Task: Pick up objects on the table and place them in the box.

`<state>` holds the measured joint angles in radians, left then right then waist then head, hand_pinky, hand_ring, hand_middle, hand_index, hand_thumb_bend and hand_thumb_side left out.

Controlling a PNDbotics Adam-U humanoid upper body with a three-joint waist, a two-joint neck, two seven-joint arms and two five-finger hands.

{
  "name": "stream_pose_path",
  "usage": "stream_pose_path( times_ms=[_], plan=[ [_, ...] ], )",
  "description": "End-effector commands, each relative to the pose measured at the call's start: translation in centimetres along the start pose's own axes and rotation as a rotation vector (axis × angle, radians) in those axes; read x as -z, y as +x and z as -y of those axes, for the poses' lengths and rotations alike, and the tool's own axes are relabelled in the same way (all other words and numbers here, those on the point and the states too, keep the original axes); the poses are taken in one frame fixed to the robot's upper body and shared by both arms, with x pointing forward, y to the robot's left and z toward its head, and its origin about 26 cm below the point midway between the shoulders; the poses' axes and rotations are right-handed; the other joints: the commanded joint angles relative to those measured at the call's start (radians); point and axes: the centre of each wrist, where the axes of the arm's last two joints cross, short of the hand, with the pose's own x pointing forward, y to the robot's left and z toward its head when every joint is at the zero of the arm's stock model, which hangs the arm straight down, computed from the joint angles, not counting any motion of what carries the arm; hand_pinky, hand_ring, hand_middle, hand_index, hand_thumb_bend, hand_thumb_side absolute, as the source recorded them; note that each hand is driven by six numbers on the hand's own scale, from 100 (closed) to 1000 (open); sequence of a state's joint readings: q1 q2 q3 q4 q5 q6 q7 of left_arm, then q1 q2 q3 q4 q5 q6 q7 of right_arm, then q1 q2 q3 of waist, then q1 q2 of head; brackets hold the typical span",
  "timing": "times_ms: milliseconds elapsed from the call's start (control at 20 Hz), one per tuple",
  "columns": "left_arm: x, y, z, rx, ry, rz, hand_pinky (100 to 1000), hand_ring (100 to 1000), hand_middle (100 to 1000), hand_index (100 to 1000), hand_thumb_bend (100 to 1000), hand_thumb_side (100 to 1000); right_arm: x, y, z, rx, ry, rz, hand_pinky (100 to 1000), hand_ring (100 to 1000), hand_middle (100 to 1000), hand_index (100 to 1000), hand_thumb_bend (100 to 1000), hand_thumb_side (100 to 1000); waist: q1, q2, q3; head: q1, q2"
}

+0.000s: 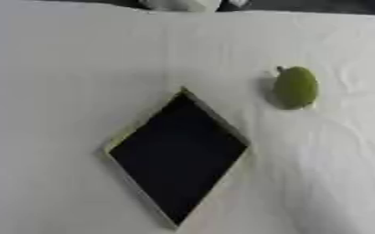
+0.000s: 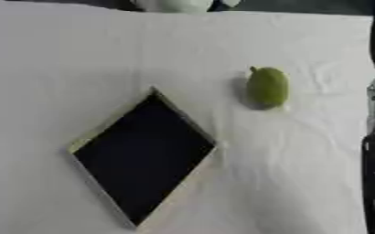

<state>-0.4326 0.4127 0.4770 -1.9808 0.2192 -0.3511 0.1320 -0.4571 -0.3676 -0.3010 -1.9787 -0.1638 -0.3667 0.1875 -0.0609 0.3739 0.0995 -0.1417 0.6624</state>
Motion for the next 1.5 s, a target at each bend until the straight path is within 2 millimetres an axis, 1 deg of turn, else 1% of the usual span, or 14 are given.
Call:
stream_pose_path(
  times_ms=[50,500,600,650,750,850,950,1050,1150,1250,1350,1400,1450,1500],
  plan=[
    [1.2,0.9,-0.4,0.024,-0.017,0.048,505,608,615,662,100,431,0.8,0.8,0.5,-0.029,0.028,0.036,698,693,725,816,100,499,0.005,-0.018,0.001,-0.005,-0.008],
    [1.3,1.0,-0.5,0.033,-0.018,0.050,505,605,614,662,100,430,0.5,1.1,1.5,-0.113,0.095,0.043,706,696,727,817,100,394,-0.001,-0.019,-0.002,-0.018,0.005],
    [1.3,1.0,-0.6,0.039,-0.021,0.050,505,605,615,662,100,430,0.4,1.2,1.9,-0.153,0.143,0.042,713,701,728,816,100,283,-0.005,-0.020,-0.006,-0.015,0.007],
    [1.3,1.0,-0.7,0.042,-0.022,0.050,504,605,615,662,100,431,0.3,1.3,2.3,-0.181,0.165,0.039,711,696,721,811,100,255,-0.007,-0.021,-0.008,-0.013,0.008],
    [1.3,1.0,-0.7,0.047,-0.026,0.047,504,605,615,662,100,432,0.3,1.1,3.2,-0.238,0.188,0.010,706,692,710,804,100,250,-0.009,-0.022,-0.010,-0.011,0.010],
    [1.3,1.0,-0.8,0.049,-0.028,0.047,504,605,615,662,100,431,0.1,0.6,4.0,-0.289,0.208,-0.033,712,705,723,810,100,218,-0.012,-0.023,-0.011,-0.010,0.010],
    [1.3,1.1,-0.8,0.051,-0.030,0.048,503,605,615,662,100,431,-0.1,0.2,4.7,-0.336,0.258,-0.070,733,741,757,829,100,135,-0.014,-0.024,-0.011,-0.008,0.012],
    [1.3,1.1,-0.8,0.053,-0.033,0.045,502,604,615,661,100,431,0.2,0.0,5.5,-0.390,0.320,-0.089,748,764,780,839,100,112,-0.015,-0.024,-0.013,-0.007,0.014],
    [1.3,1.1,-0.9,0.056,-0.037,0.044,503,604,615,662,100,431,0.6,-0.2,6.2,-0.439,0.394,-0.100,774,799,816,859,100,116,-0.016,-0.025,-0.015,-0.007,0.013],
    [1.3,1.1,-0.9,0.057,-0.039,0.043,502,604,616,661,100,433,0.9,-0.4,6.9,-0.488,0.478,-0.119,798,825,846,881,100,201,-0.018,-0.025,-0.014,-0.009,0.012],
    [1.2,1.1,-0.9,0.056,-0.042,0.040,501,605,616,661,100,435,1.1,-0.8,7.6,-0.537,0.564,-0.151,813,838,857,887,100,250,-0.018,-0.025,-0.013,-0.011,0.008],
    [1.2,1.0,-0.9,0.054,-0.043,0.040,502,605,616,661,100,445,1.1,-1.0,8.1,-0.560,0.608,-0.169,823,847,865,890,100,200,-0.019,-0.025,-0.011,-0.012,0.006],
    [1.2,1.0,-0.8,0.053,-0.042,0.040,502,605,616,661,100,435,1.2,-1.1,8.5,-0.584,0.651,-0.180,827,850,869,892,100,268,-0.018,-0.024,-0.009,-0.013,0.004],
    [1.2,1.0,-0.8,0.051,-0.041,0.040,502,605,616,661,100,435,1.3,-1.2,8.9,-0.607,0.695,-0.188,832,855,873,894,100,262,-0.018,-0.024,-0.008,-0.013,0.002]
  ],
)
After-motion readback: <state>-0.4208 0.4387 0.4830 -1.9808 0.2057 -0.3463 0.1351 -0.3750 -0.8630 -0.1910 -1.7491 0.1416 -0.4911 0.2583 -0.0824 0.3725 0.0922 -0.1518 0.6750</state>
